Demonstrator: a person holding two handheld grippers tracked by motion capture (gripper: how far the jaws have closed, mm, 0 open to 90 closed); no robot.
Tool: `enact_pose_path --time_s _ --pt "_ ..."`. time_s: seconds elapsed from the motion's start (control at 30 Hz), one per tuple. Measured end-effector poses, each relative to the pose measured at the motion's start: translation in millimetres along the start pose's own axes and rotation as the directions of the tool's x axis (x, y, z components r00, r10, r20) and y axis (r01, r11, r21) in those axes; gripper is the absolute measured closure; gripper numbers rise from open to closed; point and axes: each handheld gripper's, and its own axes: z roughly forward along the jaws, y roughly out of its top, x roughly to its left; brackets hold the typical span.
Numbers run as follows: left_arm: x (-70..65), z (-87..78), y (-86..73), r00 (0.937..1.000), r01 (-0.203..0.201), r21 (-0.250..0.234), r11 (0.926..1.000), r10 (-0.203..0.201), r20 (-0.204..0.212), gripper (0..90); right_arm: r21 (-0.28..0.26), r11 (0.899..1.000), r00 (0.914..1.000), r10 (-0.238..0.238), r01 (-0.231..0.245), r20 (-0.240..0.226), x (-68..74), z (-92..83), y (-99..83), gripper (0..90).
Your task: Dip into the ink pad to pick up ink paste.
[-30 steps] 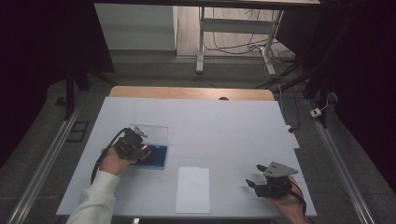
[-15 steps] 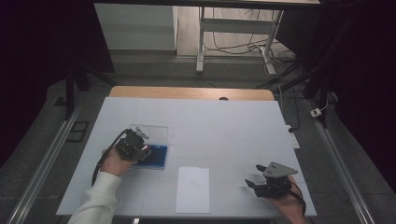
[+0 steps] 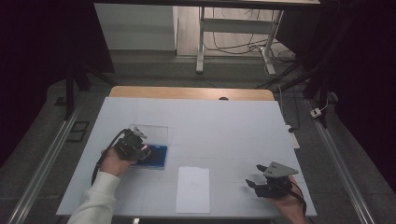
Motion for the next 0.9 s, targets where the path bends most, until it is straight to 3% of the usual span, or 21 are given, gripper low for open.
enact_pose_path --time_s 0.27,0.47,0.57,0.73,0.8,0.9 --pt "-2.7 -5.9 3.3 0.9995 -0.025 0.001 0.9997 0.025 -0.018 70.4 0.008 1.0 1.0 0.002 -0.002 0.002 -1.3 0.5 -1.3 29.0" --pt "-5.3 -17.6 6.4 0.9996 -0.028 -0.069 0.9972 0.028 -0.004 70.2 0.004 1.0 0.9999 0.012 -0.012 0.006 -2.8 -0.6 -2.4 29.0" --pt "-4.7 -28.2 6.0 0.9994 -0.02 -0.116 0.993 0.023 0.024 70.1 0.005 1.0 0.9999 0.013 -0.013 0.008 -3.8 -1.1 -3.4 29.1" --pt "-3.5 -47.5 4.2 0.9965 0.0 -0.209 0.9779 0.018 0.082 70.0 -0.001 1.0 0.9999 0.013 -0.013 0.01 -3.5 -2.2 -3.3 29.1" --pt "-4.2 -52.5 4.0 0.9935 0.003 -0.235 0.972 0.024 0.112 70.0 -0.002 1.0 0.9999 0.014 -0.014 0.01 -3.7 -2.2 -3.4 29.1" --pt "-7.1 -57.7 5.2 0.9929 -0.01 -0.247 0.9691 0.039 0.113 70.0 -0.001 1.0 0.9999 0.013 -0.013 0.01 -3.9 -2.2 -3.6 29.1"
